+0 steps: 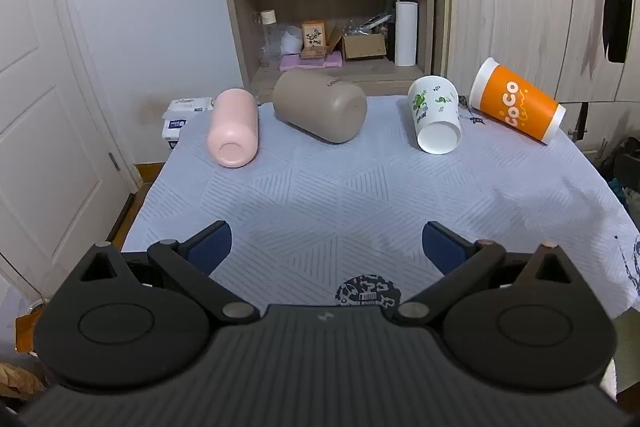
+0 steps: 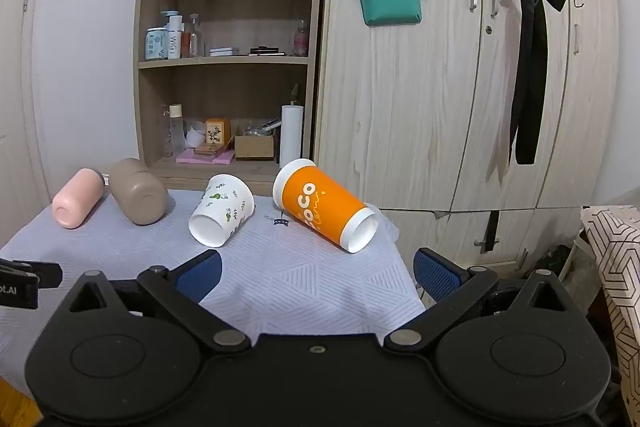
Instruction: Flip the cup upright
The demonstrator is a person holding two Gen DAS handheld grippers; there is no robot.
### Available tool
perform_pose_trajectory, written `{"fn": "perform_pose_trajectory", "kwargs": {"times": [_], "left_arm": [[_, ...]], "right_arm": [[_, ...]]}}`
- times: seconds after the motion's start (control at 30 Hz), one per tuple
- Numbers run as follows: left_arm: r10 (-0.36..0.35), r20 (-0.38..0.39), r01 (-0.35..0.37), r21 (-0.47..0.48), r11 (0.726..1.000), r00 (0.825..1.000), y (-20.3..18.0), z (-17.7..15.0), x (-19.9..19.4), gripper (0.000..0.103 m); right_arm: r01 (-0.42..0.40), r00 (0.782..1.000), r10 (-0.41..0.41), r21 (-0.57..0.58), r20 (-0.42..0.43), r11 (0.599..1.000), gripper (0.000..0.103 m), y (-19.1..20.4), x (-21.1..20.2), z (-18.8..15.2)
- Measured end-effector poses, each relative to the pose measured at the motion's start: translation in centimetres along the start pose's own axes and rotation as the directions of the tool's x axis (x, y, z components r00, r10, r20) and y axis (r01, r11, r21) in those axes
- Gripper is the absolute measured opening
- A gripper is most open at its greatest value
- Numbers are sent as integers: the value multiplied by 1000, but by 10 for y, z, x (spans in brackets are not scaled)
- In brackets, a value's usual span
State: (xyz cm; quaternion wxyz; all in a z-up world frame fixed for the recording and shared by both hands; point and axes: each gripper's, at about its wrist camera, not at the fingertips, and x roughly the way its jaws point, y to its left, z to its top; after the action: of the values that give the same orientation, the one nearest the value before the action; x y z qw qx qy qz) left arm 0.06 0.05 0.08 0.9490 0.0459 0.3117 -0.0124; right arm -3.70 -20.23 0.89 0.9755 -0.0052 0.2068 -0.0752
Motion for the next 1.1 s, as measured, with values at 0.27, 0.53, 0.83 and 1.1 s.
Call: {"fn": "perform_pose_trajectory", "kwargs": {"times": [0.27,0.53,0.83,1.1], "left_arm": [[5,-13,-6,-40,999,1000,7,-2,2,103],[38,30,-38,-17,999,999,3,1,0,103],[25,70,-21,-56,998,997,11,0,-1,103],[42,69,-39,-45,998,997,14,-2,-2,103]], "right_arm": [[-2,1000,2,2,-9,1000,103,3,-2,0],[1,1000,-1,-1,-23,1000,103,3,4,-3],[4,1000,-4,5,-29,1000,103,3,7,-3],[4,1000,-4,6,-27,1000,103,2,7,-3]]}}
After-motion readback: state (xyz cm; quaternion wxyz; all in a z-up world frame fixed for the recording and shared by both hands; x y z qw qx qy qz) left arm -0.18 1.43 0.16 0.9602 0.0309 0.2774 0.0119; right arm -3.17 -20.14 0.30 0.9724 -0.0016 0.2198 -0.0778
